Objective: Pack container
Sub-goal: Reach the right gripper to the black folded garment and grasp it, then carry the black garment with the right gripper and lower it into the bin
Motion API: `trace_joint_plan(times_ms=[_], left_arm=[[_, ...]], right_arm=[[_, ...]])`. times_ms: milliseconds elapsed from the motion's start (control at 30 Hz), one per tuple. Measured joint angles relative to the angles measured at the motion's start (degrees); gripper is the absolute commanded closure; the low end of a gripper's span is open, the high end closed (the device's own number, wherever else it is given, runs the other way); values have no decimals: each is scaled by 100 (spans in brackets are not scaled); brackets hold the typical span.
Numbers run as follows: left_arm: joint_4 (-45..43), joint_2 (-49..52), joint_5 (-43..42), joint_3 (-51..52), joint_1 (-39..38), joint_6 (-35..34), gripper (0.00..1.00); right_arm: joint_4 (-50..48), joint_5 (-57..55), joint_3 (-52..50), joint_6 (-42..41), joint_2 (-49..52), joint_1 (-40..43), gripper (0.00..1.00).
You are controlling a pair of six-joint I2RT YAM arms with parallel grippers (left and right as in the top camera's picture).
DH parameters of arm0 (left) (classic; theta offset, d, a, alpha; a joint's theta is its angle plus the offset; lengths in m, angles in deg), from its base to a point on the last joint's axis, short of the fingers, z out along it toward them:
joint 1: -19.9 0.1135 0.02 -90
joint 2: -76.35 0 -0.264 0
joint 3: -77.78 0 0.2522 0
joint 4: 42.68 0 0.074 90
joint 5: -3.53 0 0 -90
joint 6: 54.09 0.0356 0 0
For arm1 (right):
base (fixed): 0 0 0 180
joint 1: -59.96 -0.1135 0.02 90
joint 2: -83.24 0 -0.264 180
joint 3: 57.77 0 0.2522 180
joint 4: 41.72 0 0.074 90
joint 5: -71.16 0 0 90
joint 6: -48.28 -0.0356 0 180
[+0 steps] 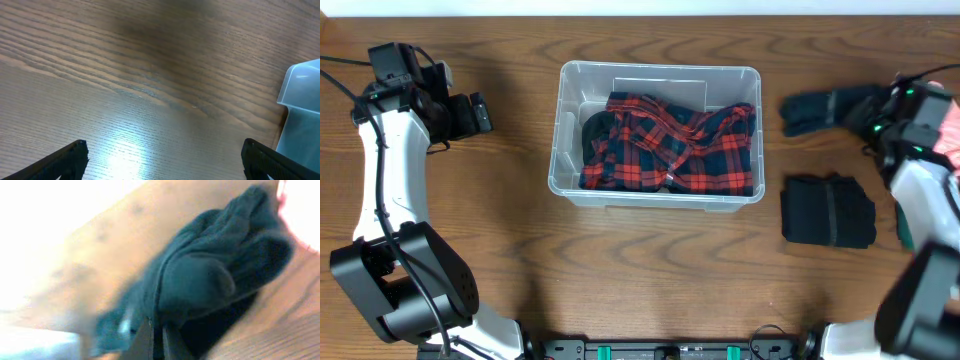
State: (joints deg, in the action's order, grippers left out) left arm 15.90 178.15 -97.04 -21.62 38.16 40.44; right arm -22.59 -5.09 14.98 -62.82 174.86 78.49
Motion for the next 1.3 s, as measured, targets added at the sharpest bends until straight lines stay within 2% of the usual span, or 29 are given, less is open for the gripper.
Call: trace_joint_plan(times_ms=[200, 467, 600, 833, 1067, 1300], left_arm=[[-2, 0, 0, 0, 0, 0, 2], [0, 0, -2, 0, 0, 0, 2], [0, 0, -2, 0, 0, 0, 2], [0, 0, 0, 0, 0, 0, 2], [2, 0, -2, 0, 0, 0, 2], [2, 0, 2, 0, 0, 0, 2]], right_arm=[[114, 317, 0, 131, -1134, -7, 99], [118, 1121, 111, 149, -1648, -448, 99], [-162, 1620, 525, 170, -1655, -929, 99], [-975, 1617, 1010, 170, -1672, -2524, 99], [-2015, 1141, 1058, 9, -1147, -3805, 99], [-3303, 446, 1067, -188, 170, -4695, 99]])
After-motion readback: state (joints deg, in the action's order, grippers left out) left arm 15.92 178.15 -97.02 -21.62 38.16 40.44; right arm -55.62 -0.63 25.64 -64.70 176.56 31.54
